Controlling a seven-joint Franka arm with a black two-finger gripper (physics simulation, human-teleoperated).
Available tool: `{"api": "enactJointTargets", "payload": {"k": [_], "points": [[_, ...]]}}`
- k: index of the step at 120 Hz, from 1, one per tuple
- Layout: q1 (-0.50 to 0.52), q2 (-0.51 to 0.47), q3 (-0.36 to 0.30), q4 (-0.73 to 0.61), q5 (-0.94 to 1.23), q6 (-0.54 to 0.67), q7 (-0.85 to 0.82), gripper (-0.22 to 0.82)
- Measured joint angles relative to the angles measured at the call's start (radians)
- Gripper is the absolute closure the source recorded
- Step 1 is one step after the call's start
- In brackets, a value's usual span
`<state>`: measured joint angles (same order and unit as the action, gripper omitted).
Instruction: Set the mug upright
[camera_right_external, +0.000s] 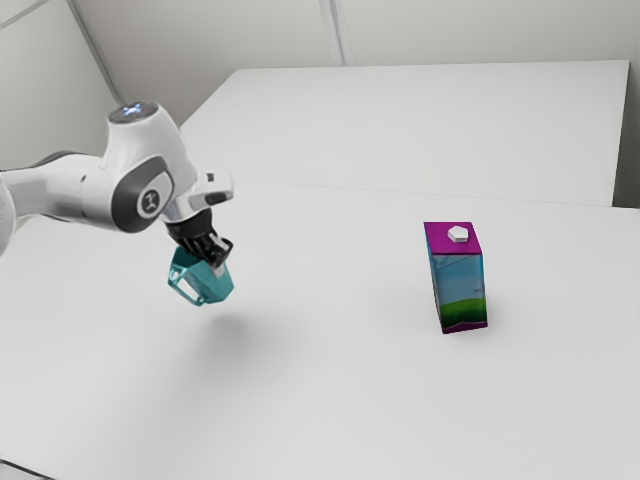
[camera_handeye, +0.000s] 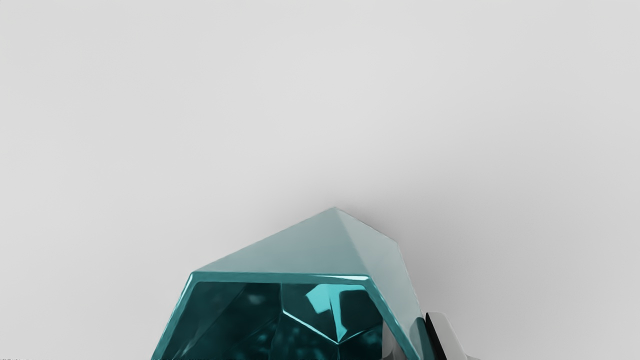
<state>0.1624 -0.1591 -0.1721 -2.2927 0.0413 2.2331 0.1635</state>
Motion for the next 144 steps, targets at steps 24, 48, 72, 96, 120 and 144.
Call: {"api": "enactJointTargets", "payload": {"k": [24, 48, 72, 96, 120, 144], "points": [[-0.006, 0.027, -0.003, -0.028, 0.021, 0.045, -0.074, 0.78], [-0.015, 0.047, -0.003, -0.044, 0.025, 0.062, -0.128, 0.78], [-0.025, 0.078, -0.003, -0.053, 0.026, 0.068, -0.17, 0.78], [-0.029, 0.106, -0.003, -0.052, 0.026, 0.071, -0.202, 0.78], [-0.027, 0.125, -0.003, -0.053, 0.025, 0.083, -0.224, 0.75], [-0.028, 0.122, -0.003, -0.052, 0.013, 0.09, -0.228, 0.4]]}}
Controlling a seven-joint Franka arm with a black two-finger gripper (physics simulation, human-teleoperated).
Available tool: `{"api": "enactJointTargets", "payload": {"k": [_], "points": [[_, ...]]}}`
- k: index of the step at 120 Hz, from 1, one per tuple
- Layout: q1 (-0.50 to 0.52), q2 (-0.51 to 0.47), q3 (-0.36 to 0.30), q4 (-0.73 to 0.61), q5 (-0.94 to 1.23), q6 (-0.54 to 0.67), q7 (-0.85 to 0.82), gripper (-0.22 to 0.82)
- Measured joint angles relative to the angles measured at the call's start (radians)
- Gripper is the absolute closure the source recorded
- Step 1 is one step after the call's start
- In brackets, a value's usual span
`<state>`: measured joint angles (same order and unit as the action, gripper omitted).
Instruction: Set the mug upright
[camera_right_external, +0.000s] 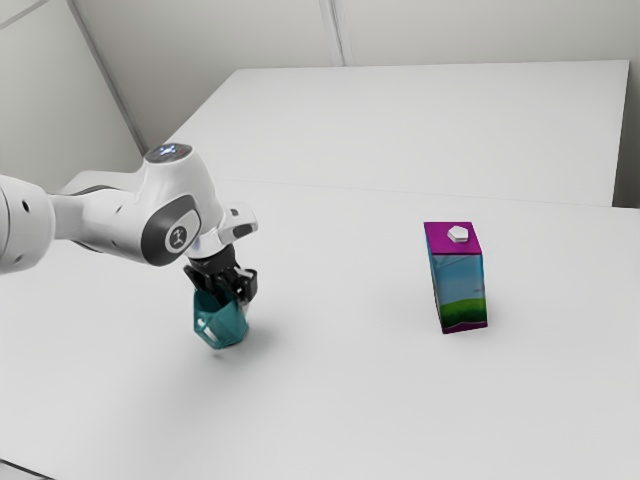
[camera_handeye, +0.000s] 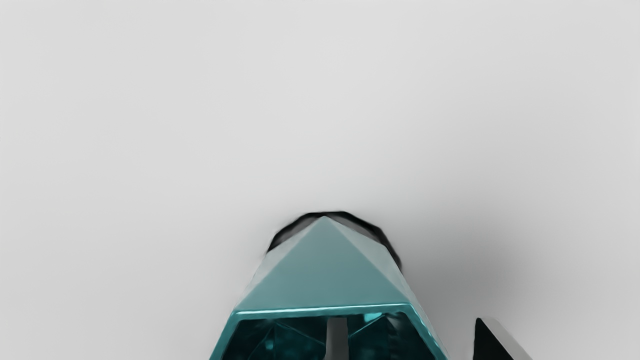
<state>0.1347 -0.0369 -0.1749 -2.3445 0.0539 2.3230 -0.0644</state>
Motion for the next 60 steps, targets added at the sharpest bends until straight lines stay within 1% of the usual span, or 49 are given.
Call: {"api": "enactJointTargets", "payload": {"k": [11, 24, 47, 60], "points": [[-0.001, -0.006, 0.0, 0.003, -0.003, 0.003, 0.0, 0.27], [-0.001, -0.02, 0.0, 0.009, -0.004, 0.005, 0.0, 0.17], [-0.004, -0.071, 0.0, 0.033, -0.005, -0.002, 0.002, 0.08], [-0.017, -0.075, -0.002, 0.135, -0.01, -0.07, 0.002, 0.06]]}}
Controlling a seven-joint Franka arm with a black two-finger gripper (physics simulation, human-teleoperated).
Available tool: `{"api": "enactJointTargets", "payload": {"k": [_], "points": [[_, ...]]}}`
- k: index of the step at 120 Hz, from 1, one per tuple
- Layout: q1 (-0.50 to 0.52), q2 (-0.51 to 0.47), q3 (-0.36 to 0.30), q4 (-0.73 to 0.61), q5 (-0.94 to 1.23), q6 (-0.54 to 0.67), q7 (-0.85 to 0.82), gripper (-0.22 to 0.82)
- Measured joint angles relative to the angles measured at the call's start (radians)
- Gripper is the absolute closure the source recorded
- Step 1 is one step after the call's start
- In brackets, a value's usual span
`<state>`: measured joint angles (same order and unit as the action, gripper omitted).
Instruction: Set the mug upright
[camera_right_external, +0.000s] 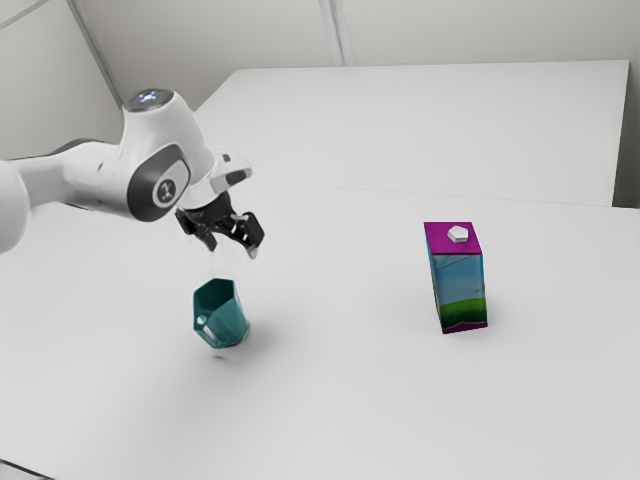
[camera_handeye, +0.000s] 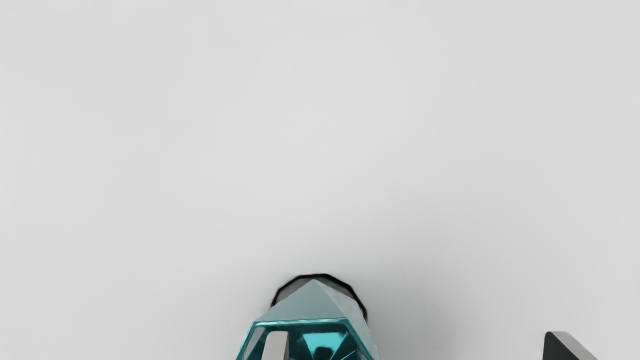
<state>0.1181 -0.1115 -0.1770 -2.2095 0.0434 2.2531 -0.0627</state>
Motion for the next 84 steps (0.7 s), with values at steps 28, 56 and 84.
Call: {"api": "enactJointTargets", "payload": {"k": [28, 56, 84], "points": [[-0.015, 0.008, -0.004, 0.188, -0.023, -0.203, -0.002, 0.03], [-0.037, 0.052, -0.003, 0.389, -0.029, -0.41, -0.004, 0.02], [-0.03, 0.098, -0.003, 0.58, -0.026, -0.598, -0.006, 0.02]]}}
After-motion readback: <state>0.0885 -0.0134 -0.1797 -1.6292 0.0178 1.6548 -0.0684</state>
